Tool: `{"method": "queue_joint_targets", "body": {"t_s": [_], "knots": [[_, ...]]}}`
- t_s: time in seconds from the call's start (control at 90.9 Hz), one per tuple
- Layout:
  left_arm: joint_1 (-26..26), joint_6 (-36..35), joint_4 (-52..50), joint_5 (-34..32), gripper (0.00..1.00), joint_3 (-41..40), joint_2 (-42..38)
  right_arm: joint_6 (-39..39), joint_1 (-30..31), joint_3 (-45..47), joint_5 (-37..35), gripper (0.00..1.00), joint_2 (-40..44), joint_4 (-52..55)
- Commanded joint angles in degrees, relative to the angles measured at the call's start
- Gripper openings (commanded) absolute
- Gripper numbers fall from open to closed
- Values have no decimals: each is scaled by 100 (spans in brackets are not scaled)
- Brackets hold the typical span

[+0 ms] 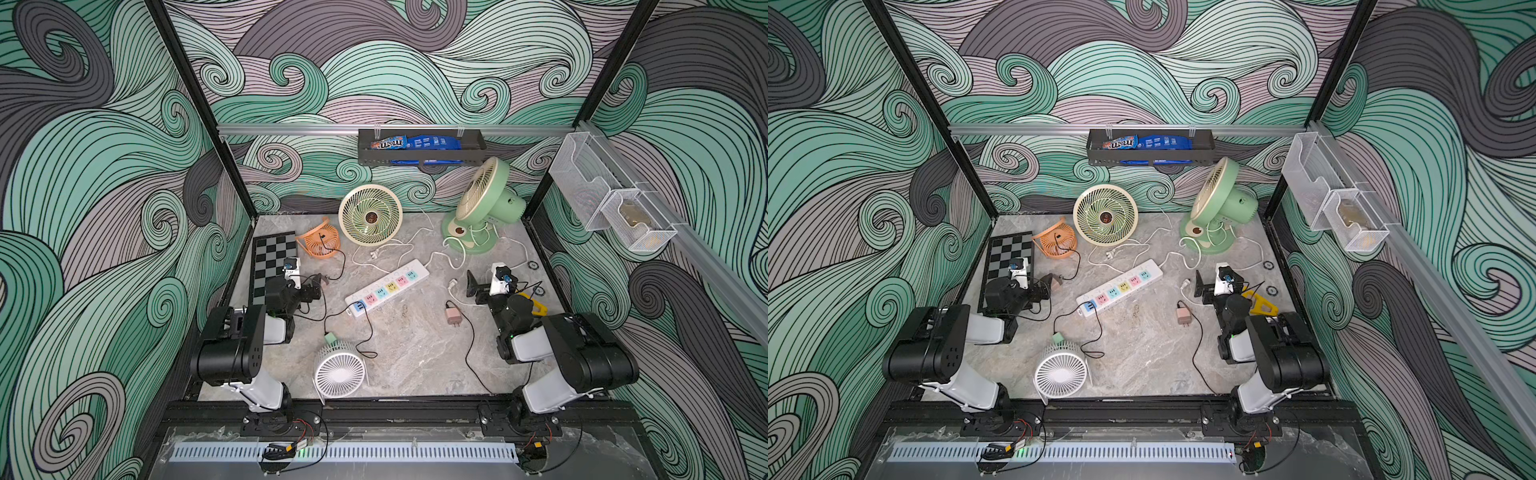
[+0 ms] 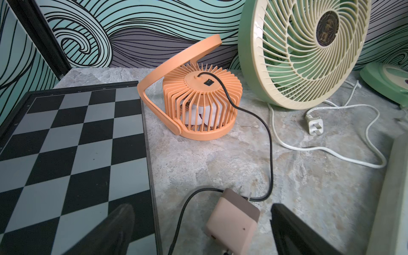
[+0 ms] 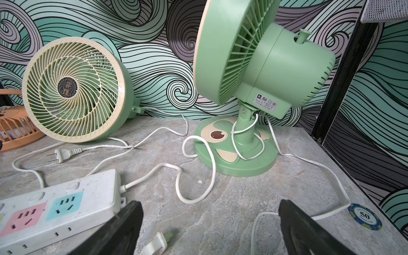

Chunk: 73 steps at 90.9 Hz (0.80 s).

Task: Unplug the desk fan from the power strip
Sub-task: Reset both arms

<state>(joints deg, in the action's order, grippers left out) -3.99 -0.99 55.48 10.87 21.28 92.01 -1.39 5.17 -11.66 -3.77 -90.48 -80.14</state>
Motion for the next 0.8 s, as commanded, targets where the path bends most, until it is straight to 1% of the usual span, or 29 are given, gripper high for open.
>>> {"method": "queue_joint_targets", "body": {"t_s": [0.0, 0.088, 0.242, 0.286, 0.341, 0.418, 0.506, 0.561, 0.649, 0.682, 0.792], "knots": [[23, -76, -64, -47, 99, 69, -93, -43, -8, -87, 85, 99, -50, 42], [26, -78, -64, -46, 99, 68, -94, -77, 12, 25, 98, 99, -6, -96], [24, -81, -63, -50, 99, 68, -87, -274, 78, 778, 354, 99, -70, -1598], [21, -79, -60, -50, 99, 62, -91, -199, 63, 863, 229, 99, -178, -1951], [29, -76, -63, -50, 99, 68, -91, -74, 37, 916, -74, 99, -155, -2020], [33, -79, -61, -50, 99, 67, -94, 199, 126, 981, -1165, 99, -159, -2102], [34, -76, -69, -52, 99, 68, -91, 103, 157, 1183, -934, 99, -326, -2784], [35, -76, -70, -59, 99, 68, -91, -6, 240, 956, -913, 99, -248, -2369], [33, -76, -70, -59, 99, 65, -93, -368, 477, 462, -1051, 99, -127, -1250], [31, -76, -84, -59, 99, 67, -90, -371, 537, 388, -1157, 99, -165, -1125], [30, -81, -84, -68, 99, 74, -93, -346, 514, 338, -1112, 99, -176, -1004]]}}
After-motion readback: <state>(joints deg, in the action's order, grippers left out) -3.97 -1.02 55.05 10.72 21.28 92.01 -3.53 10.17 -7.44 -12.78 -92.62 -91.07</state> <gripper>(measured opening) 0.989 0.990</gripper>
